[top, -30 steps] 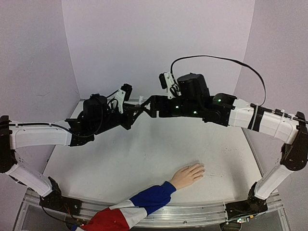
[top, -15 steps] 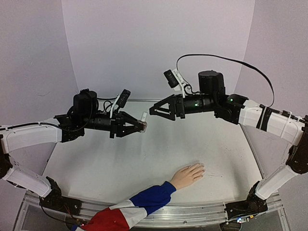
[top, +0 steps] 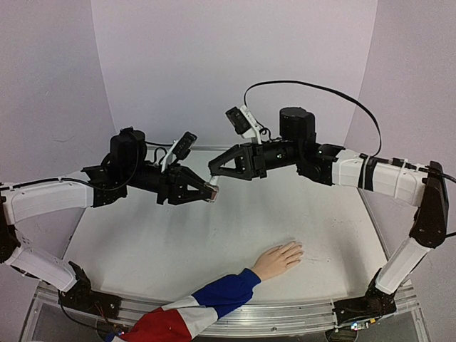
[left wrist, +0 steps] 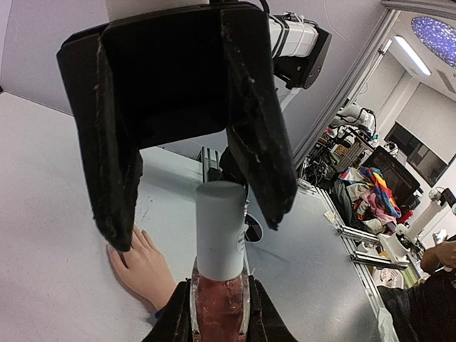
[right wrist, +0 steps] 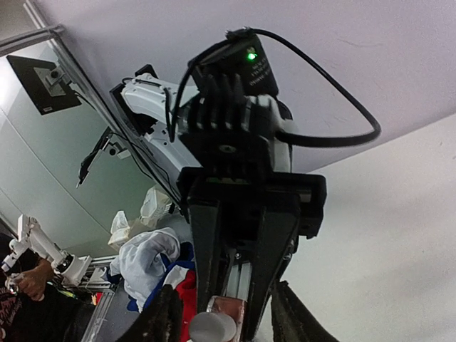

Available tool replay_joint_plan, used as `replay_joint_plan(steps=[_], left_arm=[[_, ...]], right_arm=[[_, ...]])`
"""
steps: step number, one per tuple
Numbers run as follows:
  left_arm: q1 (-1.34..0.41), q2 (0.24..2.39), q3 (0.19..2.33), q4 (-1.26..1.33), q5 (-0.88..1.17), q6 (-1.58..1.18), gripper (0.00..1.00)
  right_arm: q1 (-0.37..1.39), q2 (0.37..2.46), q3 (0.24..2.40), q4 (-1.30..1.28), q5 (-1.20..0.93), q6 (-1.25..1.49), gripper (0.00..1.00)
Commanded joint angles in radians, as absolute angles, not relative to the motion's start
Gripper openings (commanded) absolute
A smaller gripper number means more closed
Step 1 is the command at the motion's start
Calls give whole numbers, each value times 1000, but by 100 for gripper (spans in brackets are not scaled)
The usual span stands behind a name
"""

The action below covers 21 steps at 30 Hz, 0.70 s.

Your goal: Paint the nails

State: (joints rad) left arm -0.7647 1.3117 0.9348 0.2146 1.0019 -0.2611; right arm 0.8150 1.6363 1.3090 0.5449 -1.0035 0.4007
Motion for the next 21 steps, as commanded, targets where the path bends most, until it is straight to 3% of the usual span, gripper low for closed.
replay_joint_plan(steps=[1,9,13,18,21], left_arm=[[-762,1316,1001,249,1037,-267,0],[-762,1313,1012,252,973,-279,0],[-762,1322,1022,252,967,-284,0],[-762,1323,1024,252,941,-288,0],[-762,1321,1029,253,878,-290,0]], right_arm=[[827,1644,1331,680,-1084,439,36],[838,1638,1298,700,-1080,434,23],[839,1639,1288,706,-1075,436,22],[841,1632,1275,712,-1050,431,0],[845,1633,1260,712,-1024,419,0]])
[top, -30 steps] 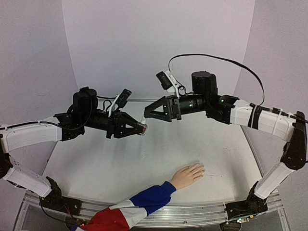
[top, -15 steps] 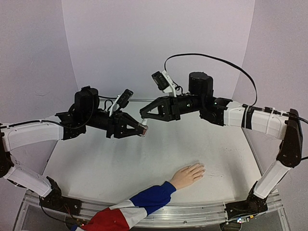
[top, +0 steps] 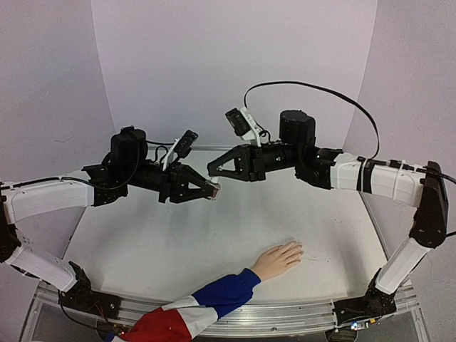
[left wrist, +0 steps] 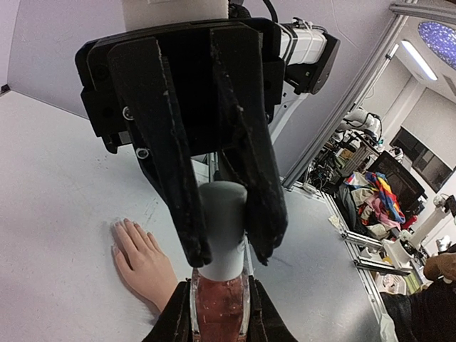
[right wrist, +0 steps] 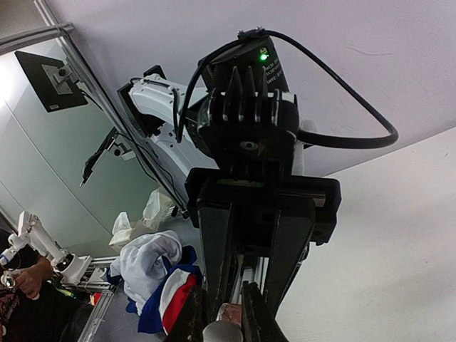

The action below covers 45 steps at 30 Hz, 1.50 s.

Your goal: Paint the nails

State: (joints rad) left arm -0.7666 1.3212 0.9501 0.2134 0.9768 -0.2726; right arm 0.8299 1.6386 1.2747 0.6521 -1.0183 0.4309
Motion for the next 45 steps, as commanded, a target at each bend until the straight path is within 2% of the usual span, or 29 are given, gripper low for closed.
replay_joint_plan(steps=[1,5,10,12,17,20,23,30,32,34,36,39,44,45], left_arm=[[-762,1319,1032,253,851,-285,0],[-762,1311,1036,256,606,-239,0],[-762,1347,1043,343,266,-160,0],[-762,1386,1061,403,179,-141,0],[-764,1525,1130,506,54,-99,0],[-765,1600,1146,568,12,-112,0],[-777,1647,1152,593,10,-122,0],[-828,1631,1079,595,-4,-95,0],[-830,1606,1037,594,-3,-111,0],[-830,1576,999,588,41,-131,0],[-830,1545,968,576,61,-157,0],[-829,1501,952,502,97,-171,0],[-813,1411,953,312,170,-172,0],[-803,1394,950,291,210,-182,0]], right_arm=[[849,1636,1253,712,-1007,416,0],[854,1664,1219,710,-883,437,0],[877,1687,1179,680,-590,499,0],[904,1695,1186,624,-427,518,0],[1039,1759,1322,336,213,650,0],[1108,1792,1365,270,441,769,0],[1137,1829,1417,232,522,841,0],[1138,1824,1467,204,528,821,0],[1137,1789,1454,205,532,788,8],[1128,1746,1443,206,516,745,21],[1099,1708,1437,203,436,717,38],[1047,1645,1414,202,310,674,52],[977,1535,1339,209,100,546,82],[950,1520,1328,216,29,509,84]])
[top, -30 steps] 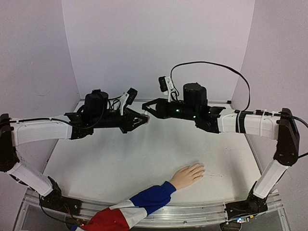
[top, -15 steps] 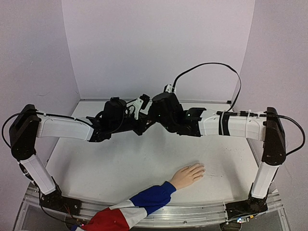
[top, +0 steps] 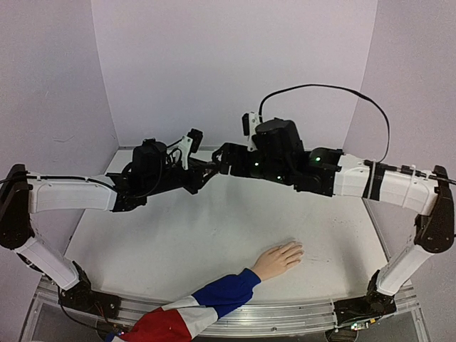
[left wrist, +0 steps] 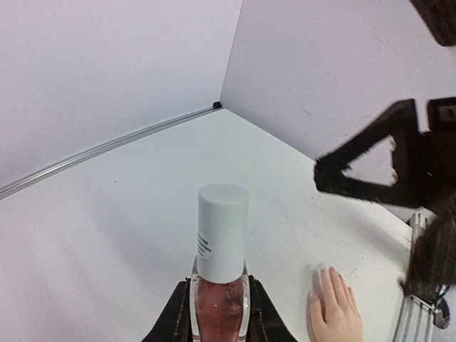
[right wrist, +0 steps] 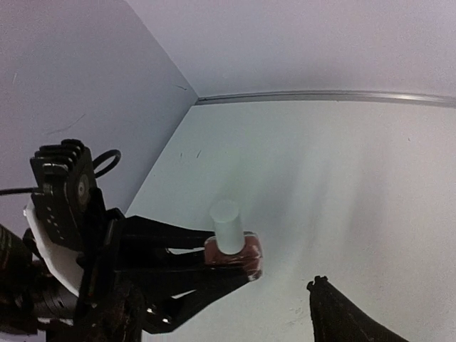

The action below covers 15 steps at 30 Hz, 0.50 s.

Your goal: Paint the nails

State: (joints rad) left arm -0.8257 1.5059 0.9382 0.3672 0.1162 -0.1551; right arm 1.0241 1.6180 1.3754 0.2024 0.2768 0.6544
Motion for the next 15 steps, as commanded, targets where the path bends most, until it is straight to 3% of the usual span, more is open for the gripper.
replay_joint_plan(steps=[1,4,7,10,12,15], left_arm=[[-793,1380,946,282,266,-196,0],[-760,1350,943,278,545,-229,0],[-748,1337,965,278,800,-253,0],[-749,1341,998,279,977,-280,0],[-749,1354,1019,278,1074,-302,0],[-752,1370,1037,278,1152,-324,0]], right_arm=[[927,1502,1318,218,-49,479,85],[863,1470,1286,246,-271,368,90],[833,1473,1268,304,-603,272,90],[830,1496,1271,380,-794,271,89],[830,1521,1279,428,-872,295,85],[830,1567,1302,490,-948,338,72]])
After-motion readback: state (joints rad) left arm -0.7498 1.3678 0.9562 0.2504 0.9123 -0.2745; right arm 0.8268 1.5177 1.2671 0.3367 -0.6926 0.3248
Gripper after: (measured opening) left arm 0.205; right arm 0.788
